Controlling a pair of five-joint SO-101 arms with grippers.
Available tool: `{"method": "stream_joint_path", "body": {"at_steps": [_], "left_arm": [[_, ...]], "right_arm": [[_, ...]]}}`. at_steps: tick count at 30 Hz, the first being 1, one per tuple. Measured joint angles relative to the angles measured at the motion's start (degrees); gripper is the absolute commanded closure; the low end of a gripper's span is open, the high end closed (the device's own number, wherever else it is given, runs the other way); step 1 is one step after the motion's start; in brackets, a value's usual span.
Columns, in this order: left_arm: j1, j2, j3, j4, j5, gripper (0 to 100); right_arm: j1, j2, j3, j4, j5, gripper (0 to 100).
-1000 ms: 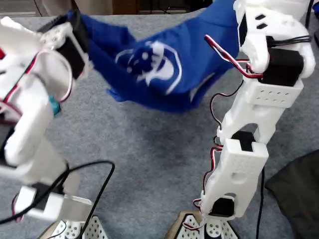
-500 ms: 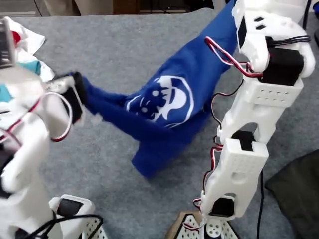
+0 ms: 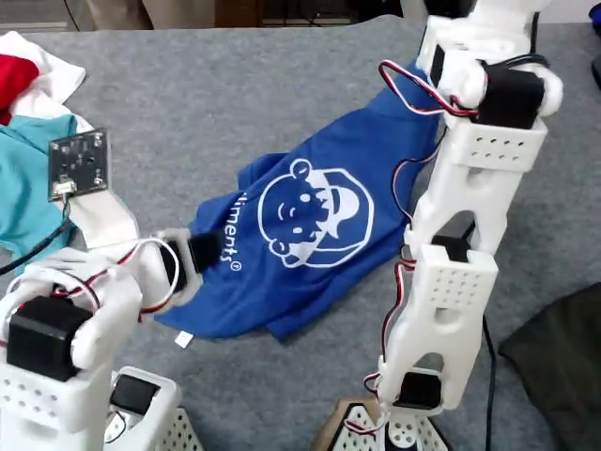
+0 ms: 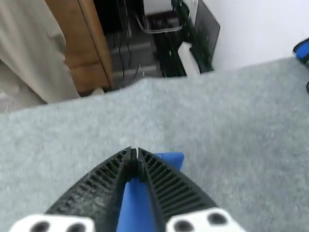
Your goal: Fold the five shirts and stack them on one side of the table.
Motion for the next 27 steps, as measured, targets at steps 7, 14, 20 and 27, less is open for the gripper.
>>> {"method": "stream_joint_path", "body": {"at_steps": [7,14,20,27], "left_arm": [[-5.0,18.4,6.1,-24.6,0.8,76],[-5.0,47.1,-8.8,-30.9,4.4,76],[-2.8,74.5,-35.4,-31.2,10.5,76],[-0.6,104.9,-70.9,-21.7,15.9,76]], "right_arm": [[5.0,2.8,0.2,2.9,0.0,99.3],[14.6,4.4,3.9,3.0,0.0,99.3],[14.8,7.1,11.1,3.0,0.0,99.3],[12.3,12.8,11.7,3.0,0.0,99.3]]}}
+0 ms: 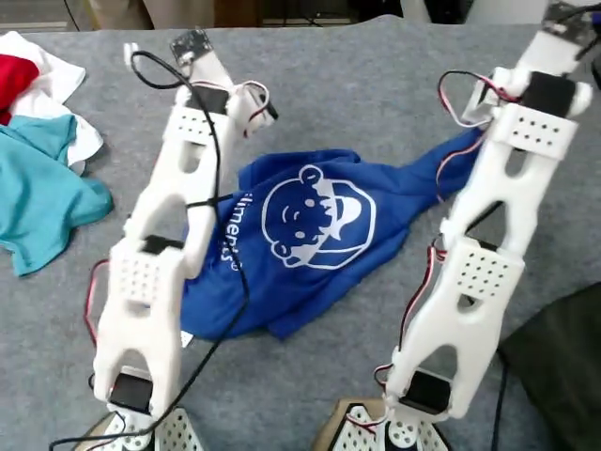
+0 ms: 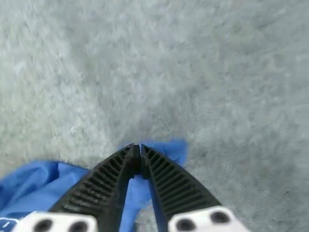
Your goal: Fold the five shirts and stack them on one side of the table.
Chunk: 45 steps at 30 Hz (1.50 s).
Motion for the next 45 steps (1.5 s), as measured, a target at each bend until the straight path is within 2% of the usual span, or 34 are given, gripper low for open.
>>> {"method": "stream_joint_path", "body": {"at_steps": [6,13,22,32,40,45], "left_arm": [[0.2,18.5,-24.9,8.9,0.4,76],[-2.4,27.9,-36.7,17.3,0.4,76],[-2.5,28.1,-39.5,27.2,0.6,76],[2.4,28.1,-39.6,28.7,0.4,76],[2.6,28.1,-39.6,27.6,2.4,98],[2.7,28.7,-39.6,23.3,2.5,98]], "right_arm": [[-2.3,3.0,0.0,-0.8,0.0,99.3],[-4.0,3.7,0.0,-1.4,0.0,99.3],[-4.1,3.7,0.0,-2.5,0.0,99.3],[-4.1,3.7,0.0,-3.2,0.0,99.3],[-4.1,3.7,0.0,-3.2,0.0,99.3],[-4.1,3.7,0.0,-3.2,-1.7,99.3]]}}
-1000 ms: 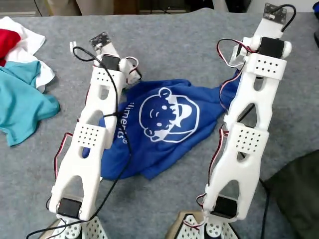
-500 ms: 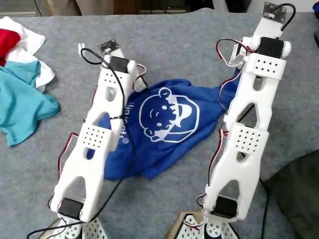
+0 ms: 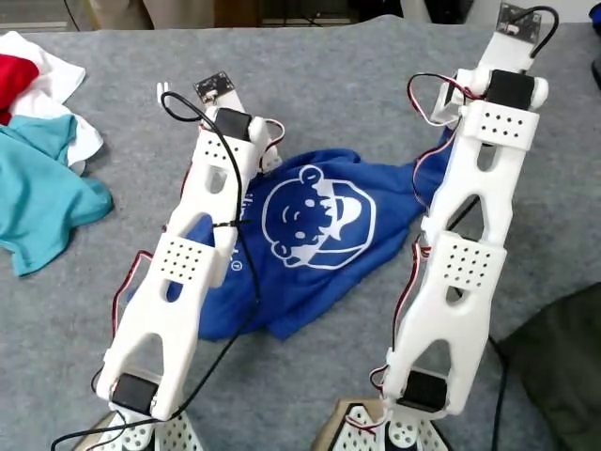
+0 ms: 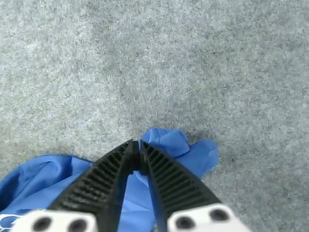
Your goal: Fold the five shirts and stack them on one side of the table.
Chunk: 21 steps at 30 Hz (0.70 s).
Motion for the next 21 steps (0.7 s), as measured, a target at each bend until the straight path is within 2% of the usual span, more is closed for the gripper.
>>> {"method": "stream_joint_path", "body": {"at_steps": [14,21], "left_arm": [[-0.6,-0.6,0.0,-0.3,0.4,98],[-3.6,-14.2,0.0,1.8,-0.9,98]], "right_arm": [[0.0,0.0,0.0,-0.5,-0.4,99.3],[-2.2,0.0,-2.0,-0.5,-0.4,99.3]]}}
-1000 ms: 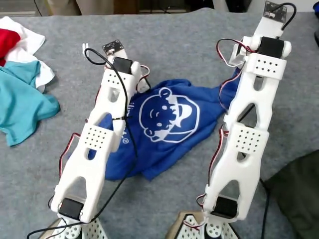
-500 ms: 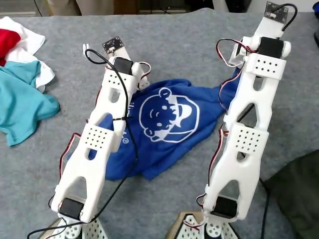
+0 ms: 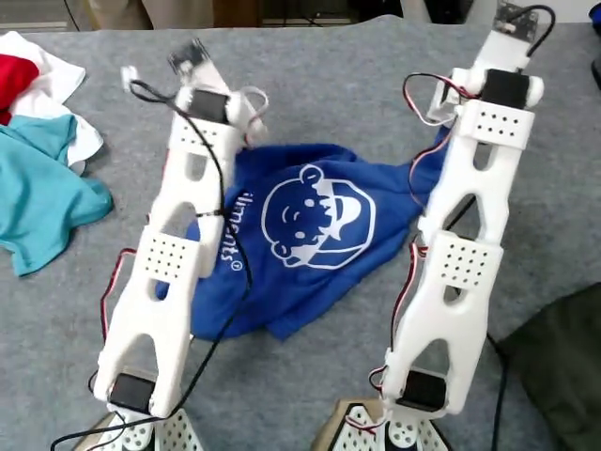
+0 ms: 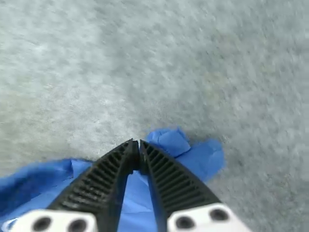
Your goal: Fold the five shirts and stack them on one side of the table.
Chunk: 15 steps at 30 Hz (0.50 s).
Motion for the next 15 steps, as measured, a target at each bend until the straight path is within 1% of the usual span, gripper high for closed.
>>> {"method": "stream_joint_path", "body": {"at_steps": [5,9,15], "left_arm": [[-1.1,-9.9,0.0,3.0,-1.9,98],[-2.8,-16.4,0.0,3.7,-2.2,98],[-5.1,-26.6,0.0,3.7,-2.2,98]], "right_arm": [[-3.1,0.0,-8.1,0.0,0.0,99.3],[-5.0,-0.4,-9.2,0.1,0.0,99.3],[-5.3,-10.5,-9.2,-1.6,0.0,99.3]]}}
